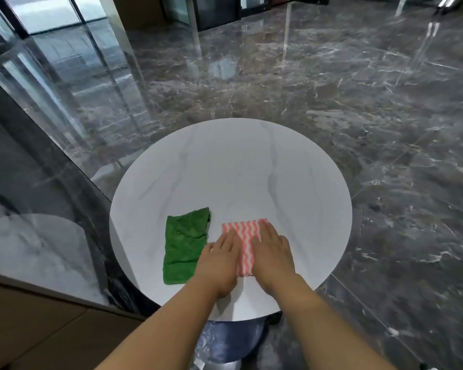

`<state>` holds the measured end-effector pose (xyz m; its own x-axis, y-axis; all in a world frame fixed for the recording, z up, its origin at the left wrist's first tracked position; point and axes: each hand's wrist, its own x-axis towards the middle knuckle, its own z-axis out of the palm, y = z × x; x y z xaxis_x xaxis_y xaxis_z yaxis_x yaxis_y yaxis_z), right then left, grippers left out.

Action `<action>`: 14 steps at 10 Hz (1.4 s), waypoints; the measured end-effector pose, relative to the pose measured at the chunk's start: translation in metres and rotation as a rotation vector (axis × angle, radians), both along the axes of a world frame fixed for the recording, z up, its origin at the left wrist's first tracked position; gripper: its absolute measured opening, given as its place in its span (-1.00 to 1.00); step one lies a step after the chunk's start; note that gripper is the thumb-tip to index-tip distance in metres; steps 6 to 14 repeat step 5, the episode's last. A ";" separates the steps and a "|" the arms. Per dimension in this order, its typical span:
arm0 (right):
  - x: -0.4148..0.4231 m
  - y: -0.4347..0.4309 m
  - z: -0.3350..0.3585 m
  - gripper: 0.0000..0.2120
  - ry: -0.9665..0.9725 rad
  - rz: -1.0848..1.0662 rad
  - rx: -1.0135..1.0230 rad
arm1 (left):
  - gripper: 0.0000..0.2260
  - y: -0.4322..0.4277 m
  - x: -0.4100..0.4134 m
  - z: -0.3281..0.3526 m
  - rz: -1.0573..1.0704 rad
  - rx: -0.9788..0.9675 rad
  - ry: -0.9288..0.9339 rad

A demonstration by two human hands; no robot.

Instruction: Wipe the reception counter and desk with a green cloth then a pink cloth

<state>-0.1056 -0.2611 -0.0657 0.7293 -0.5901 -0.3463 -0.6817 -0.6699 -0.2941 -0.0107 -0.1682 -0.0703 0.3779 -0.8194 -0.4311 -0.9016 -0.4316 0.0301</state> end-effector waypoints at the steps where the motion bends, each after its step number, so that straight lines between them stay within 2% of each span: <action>1: 0.006 0.005 0.000 -0.43 0.106 0.077 0.028 | -0.37 -0.005 -0.005 -0.001 -0.084 0.112 0.007; 2: 0.010 0.001 0.011 -0.45 0.210 0.104 0.051 | -0.40 -0.010 -0.002 0.010 -0.081 0.145 0.021; 3: 0.014 -0.002 0.026 -0.41 0.227 0.141 0.037 | -0.37 -0.011 0.002 0.031 -0.060 0.138 0.023; 4: 0.022 0.002 0.046 -0.34 0.181 0.170 0.006 | -0.40 -0.006 0.010 0.055 -0.038 0.079 -0.004; 5: 0.032 0.010 0.073 -0.43 0.129 0.196 -0.037 | -0.42 0.001 0.018 0.083 0.004 0.034 -0.017; 14: 0.032 0.010 0.073 -0.43 0.129 0.196 -0.037 | -0.42 0.001 0.018 0.083 0.004 0.034 -0.017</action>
